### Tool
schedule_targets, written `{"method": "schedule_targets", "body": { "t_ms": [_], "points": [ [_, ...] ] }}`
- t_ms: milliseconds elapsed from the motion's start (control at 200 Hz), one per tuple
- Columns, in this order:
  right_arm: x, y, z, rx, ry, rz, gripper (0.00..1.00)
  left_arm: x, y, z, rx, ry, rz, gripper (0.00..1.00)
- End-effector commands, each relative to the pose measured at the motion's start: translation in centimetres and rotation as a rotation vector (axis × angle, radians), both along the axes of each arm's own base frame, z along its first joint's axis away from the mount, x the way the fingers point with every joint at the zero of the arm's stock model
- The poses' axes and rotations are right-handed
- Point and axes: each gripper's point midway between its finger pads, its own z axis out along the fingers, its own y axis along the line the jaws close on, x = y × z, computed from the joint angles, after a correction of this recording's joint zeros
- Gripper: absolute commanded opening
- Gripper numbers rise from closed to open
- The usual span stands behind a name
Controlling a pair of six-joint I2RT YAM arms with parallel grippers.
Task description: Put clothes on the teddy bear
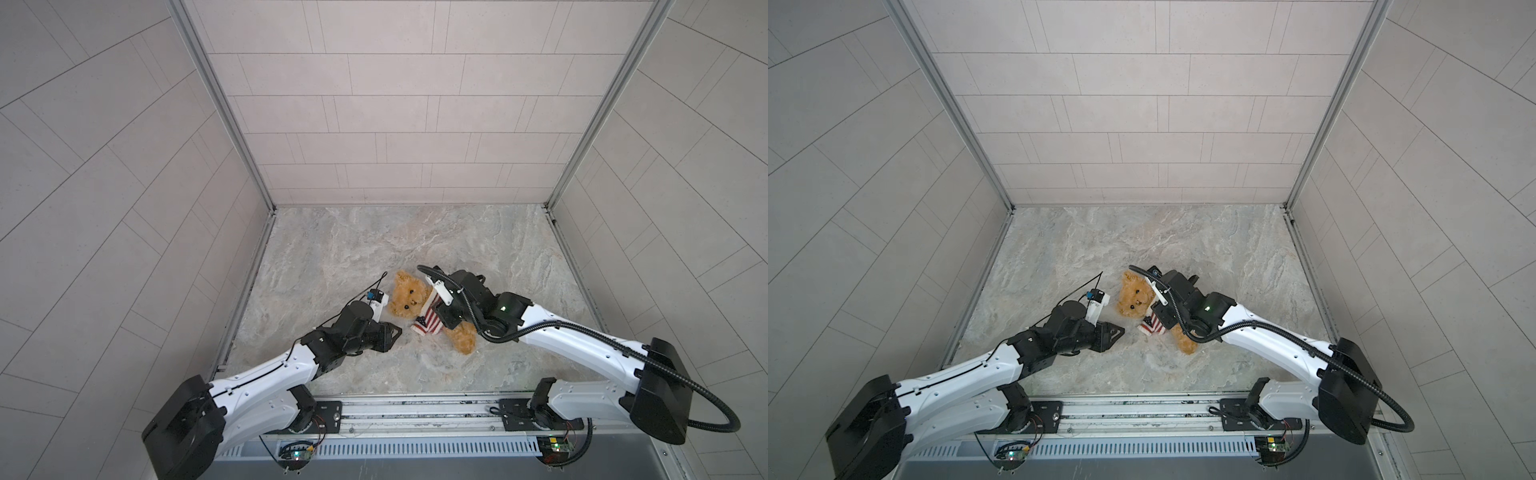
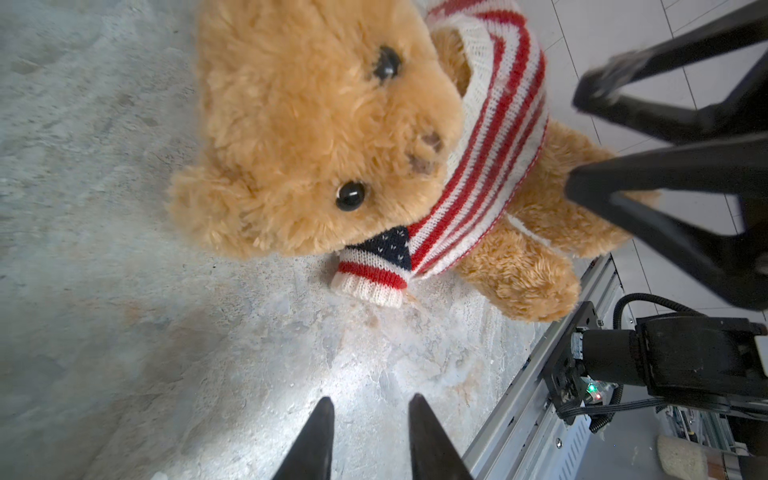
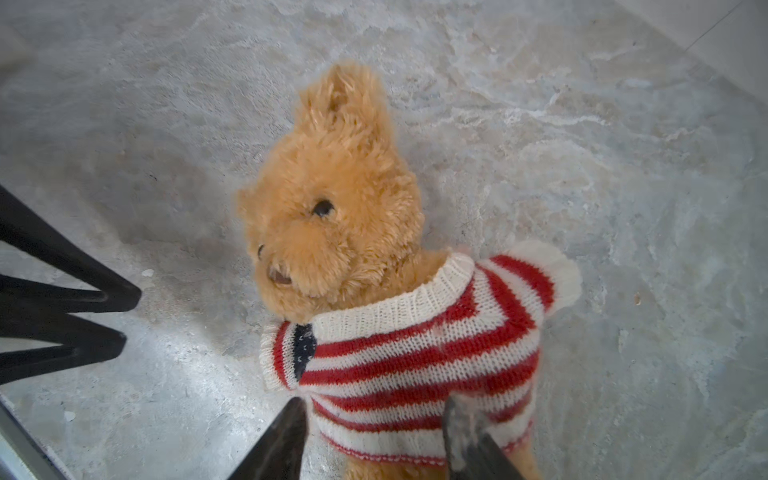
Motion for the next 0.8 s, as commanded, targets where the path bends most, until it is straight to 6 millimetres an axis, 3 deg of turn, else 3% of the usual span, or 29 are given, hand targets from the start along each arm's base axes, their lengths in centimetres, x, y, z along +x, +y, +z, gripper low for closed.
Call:
{"method": "schedule_targets", "body": {
  "t_ms": [0, 220, 355, 796],
  "points": [
    [1.8, -0.5, -1.4, -0.017, 0.005, -0.062, 0.50, 0.4, -0.4, -0.3, -0.028, -0.009, 0.014, 0.34],
    [3.9, -1.9, -5.3, -0.095, 0.072, -0.130, 0.48, 0.1, -1.8, -1.1, -0.031, 0.006, -0.012, 0.35],
    [4.1, -2.4, -7.4, -0.105, 0.147, -0.160, 0.45, -0.2, -3.3, -1.5, -0.023, 0.010, -0.031, 0.34],
    [3.9, -3.2, -8.9, -0.090, 0.164, -0.182, 0.42, 2.6, -5.2, -2.0, 0.043, -0.024, 0.032, 0.26]
  ]
}}
